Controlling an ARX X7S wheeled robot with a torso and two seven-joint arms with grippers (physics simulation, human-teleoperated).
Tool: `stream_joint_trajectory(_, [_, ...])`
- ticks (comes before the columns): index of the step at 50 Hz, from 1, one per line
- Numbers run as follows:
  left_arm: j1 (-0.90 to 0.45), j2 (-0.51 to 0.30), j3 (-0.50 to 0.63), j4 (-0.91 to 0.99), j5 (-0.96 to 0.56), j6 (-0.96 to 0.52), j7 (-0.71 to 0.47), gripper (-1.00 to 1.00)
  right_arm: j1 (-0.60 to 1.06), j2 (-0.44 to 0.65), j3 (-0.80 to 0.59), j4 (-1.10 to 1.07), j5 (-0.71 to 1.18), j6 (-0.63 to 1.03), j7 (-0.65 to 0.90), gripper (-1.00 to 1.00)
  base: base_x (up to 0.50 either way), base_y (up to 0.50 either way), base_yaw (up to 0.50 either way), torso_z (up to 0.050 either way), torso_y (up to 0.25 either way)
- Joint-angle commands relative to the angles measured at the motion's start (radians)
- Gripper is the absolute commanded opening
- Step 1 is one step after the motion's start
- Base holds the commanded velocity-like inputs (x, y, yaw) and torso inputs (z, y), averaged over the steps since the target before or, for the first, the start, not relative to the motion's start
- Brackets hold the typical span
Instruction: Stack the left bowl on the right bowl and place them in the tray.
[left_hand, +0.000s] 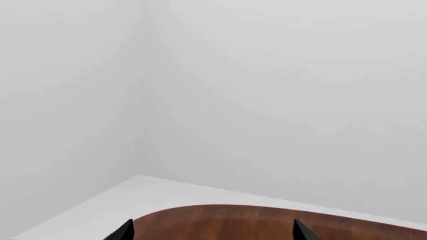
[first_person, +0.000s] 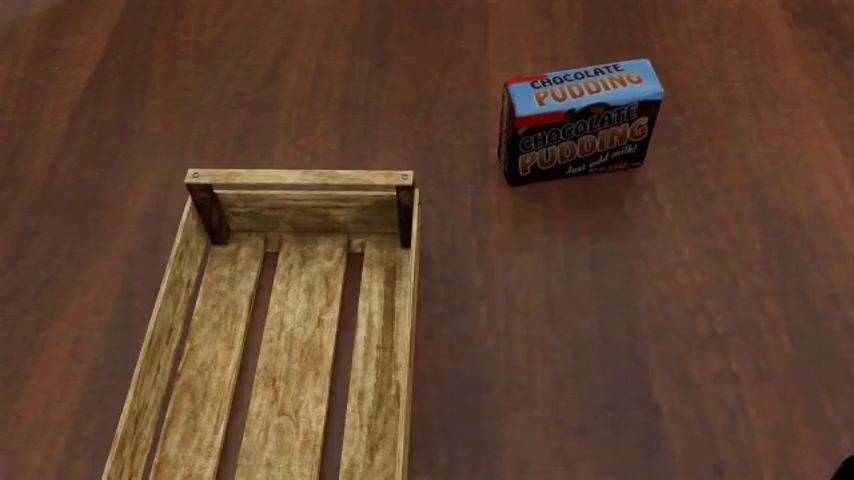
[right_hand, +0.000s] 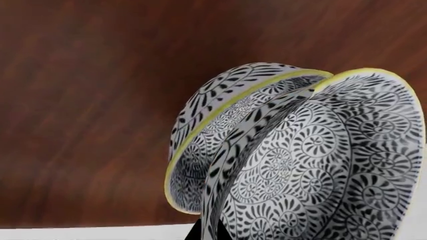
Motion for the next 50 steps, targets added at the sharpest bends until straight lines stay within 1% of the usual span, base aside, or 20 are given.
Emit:
stream_joint_trajectory(1, [0.002, 0.0, -0.002, 0.0, -0.002, -0.003, -0.001, 1.0, -0.037, 0.009, -0.012, 0.018, -0.05, -0.018, -0.009, -1.0, 0.0, 0.0, 0.0, 0.0, 0.0])
stream_joint_trajectory(9, [0.005, 0.0, -0.002, 0.0, -0.003, -0.005, 0.0, 1.0, -0.071, -0.002, -0.014, 0.042, -0.064, -0.045, -0.013, -1.0, 0.0, 0.0, 0.0, 0.0, 0.0])
stream_joint_trajectory(28, [0.001, 0.0, -0.012, 0.0, -0.021, -0.016, 0.007, 1.0, -0.144, 0.013, -0.014, 0.067, -0.129, -0.105, -0.058, -1.0, 0.0, 0.0, 0.0, 0.0, 0.0])
stream_joint_trajectory(37, [-0.002, 0.0, -0.019, 0.0, -0.028, -0.023, 0.01, 1.0, -0.145, 0.005, -0.012, 0.078, -0.127, -0.109, -0.046, -1.0, 0.0, 0.0, 0.0, 0.0, 0.0])
stream_joint_trajectory(38, [-0.002, 0.0, -0.019, 0.0, -0.028, -0.024, 0.01, 1.0, -0.144, 0.005, -0.012, 0.077, -0.127, -0.11, -0.044, 1.0, 0.0, 0.0, 0.0, 0.0, 0.0])
stream_joint_trajectory(50, [0.008, 0.0, -0.014, 0.0, -0.013, -0.011, 0.004, 1.0, -0.108, 0.023, -0.014, 0.054, -0.107, -0.089, -0.02, 1.0, 0.0, 0.0, 0.0, 0.0, 0.0])
